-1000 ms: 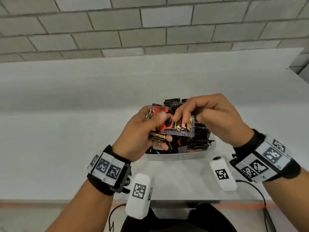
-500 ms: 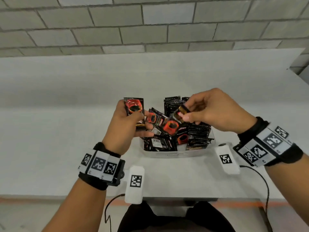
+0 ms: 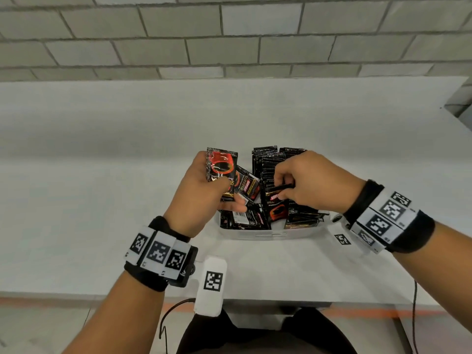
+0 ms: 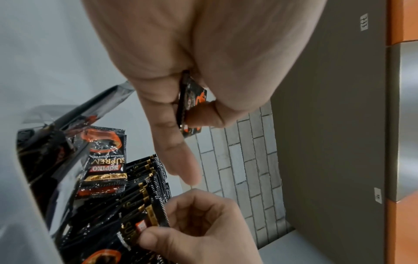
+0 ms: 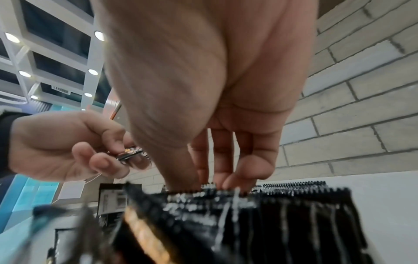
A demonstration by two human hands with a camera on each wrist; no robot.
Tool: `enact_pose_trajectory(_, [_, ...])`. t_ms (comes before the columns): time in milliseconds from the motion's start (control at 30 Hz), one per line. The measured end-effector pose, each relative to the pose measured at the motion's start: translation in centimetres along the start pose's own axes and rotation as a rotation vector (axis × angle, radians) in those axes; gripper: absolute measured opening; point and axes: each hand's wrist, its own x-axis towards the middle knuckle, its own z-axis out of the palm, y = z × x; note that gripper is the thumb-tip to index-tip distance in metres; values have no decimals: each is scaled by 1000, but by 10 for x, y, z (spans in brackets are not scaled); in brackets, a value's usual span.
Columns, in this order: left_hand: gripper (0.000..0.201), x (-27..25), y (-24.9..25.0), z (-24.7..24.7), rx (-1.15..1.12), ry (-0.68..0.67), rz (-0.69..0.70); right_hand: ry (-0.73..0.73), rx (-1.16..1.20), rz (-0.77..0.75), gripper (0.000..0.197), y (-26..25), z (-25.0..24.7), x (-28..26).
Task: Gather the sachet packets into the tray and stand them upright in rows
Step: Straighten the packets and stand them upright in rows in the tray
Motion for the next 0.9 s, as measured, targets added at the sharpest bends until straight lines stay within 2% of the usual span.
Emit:
enact_pose_trajectory(100, [33, 0, -2, 0, -14, -26, -32, 69, 69, -36, 24, 3, -8, -3])
enact_pose_trajectory(233, [25, 0, -2, 3, -11, -41, -45, 152, 204, -47, 5, -1, -13, -7])
enact_pose_trajectory(300, [23, 0, -1, 4, -7, -58, -40, 233, 409, -8, 11, -7, -17, -11])
enact_pose_trajectory(400, [24, 0, -2, 5, 1, -82, -21, 208, 643, -30, 20, -20, -22, -16])
enact_pose_trajectory(533, [26, 1, -1, 5, 1, 1, 68, 173, 608, 7, 14, -21, -21, -17])
enact_pose_trajectory(667, [23, 3, 3, -1, 15, 80, 163, -15, 424, 12, 18, -27, -16, -25])
enact_pose_trajectory(733, [18, 2, 7, -1, 94, 44, 223, 29, 459, -6, 24, -32, -14, -28])
enact_pose_trajectory(833, [15, 0, 12, 3, 205, -34, 278, 155, 642, -44, 24, -38, -17, -27])
enact_pose_trajectory(900, [20, 0, 12, 7, 191, -16, 297, 188, 661, -73, 26, -38, -20, -25])
